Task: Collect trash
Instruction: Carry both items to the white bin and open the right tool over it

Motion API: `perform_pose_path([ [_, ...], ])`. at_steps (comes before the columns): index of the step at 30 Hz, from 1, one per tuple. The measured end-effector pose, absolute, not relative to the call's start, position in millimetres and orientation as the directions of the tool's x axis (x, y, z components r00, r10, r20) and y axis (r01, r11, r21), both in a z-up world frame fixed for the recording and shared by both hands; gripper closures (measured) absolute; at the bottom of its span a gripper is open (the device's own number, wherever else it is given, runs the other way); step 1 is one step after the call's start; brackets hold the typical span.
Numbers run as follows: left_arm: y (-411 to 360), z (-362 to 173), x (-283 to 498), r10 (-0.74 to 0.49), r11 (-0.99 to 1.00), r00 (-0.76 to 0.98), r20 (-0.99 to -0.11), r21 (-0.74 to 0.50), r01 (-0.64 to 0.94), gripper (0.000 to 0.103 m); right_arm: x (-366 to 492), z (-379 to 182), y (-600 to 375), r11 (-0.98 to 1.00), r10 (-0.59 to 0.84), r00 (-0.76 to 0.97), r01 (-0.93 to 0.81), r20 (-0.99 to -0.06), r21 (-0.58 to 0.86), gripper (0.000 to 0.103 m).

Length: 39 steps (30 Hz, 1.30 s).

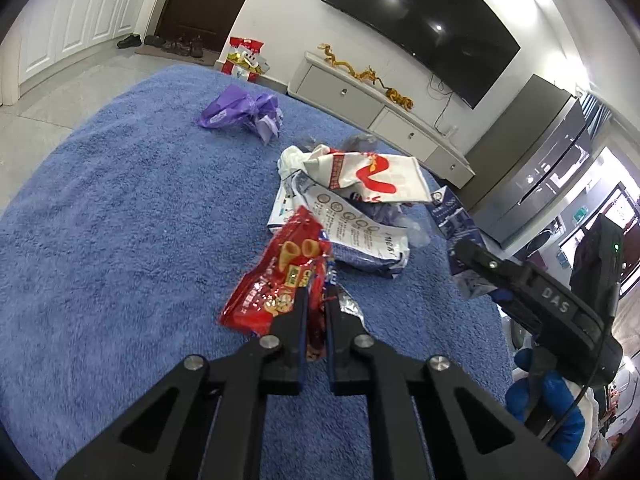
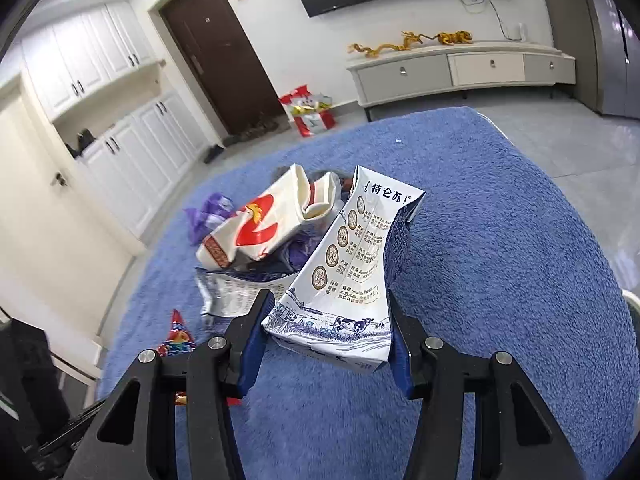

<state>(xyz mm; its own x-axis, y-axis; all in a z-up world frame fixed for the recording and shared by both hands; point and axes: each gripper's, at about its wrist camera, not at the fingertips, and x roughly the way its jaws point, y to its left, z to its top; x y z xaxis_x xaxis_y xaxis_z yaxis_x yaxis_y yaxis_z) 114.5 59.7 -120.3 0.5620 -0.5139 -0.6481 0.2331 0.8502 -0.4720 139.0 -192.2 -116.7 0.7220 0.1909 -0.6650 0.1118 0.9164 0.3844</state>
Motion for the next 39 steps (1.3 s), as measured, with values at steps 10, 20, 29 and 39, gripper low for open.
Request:
perform_pose_path([
  [10, 39, -83, 83, -0.528, 0.844, 0.598, -0.604, -0.450, 0.291, 0.098, 90, -85, -218, 0.898, 0.232, 0.795, 0.047, -0.561, 0.437, 0.051],
  [20, -24, -46, 63, -0.583, 0.812, 0.555, -0.593, -0.411, 0.414, 0.098, 35, -65, -275, 0.891, 0.156, 0.863, 0.087, -0.481, 0.446, 0.051],
  [29, -121, -37, 58, -0.626, 0.758, 0.458, -0.631, -0.353, 0.548, 0.098, -17, -87, -359, 0.843, 0.027, 0.875, 0.240, -0.484, 0.481, 0.051],
  [39, -260, -61, 55, -0.646, 0.649, 0.301, -0.701, -0.297, 0.701, 0.098, -50, -163, -443, 0.719, -0.034, 0.814, 0.424, -0.580, 0.552, 0.051],
])
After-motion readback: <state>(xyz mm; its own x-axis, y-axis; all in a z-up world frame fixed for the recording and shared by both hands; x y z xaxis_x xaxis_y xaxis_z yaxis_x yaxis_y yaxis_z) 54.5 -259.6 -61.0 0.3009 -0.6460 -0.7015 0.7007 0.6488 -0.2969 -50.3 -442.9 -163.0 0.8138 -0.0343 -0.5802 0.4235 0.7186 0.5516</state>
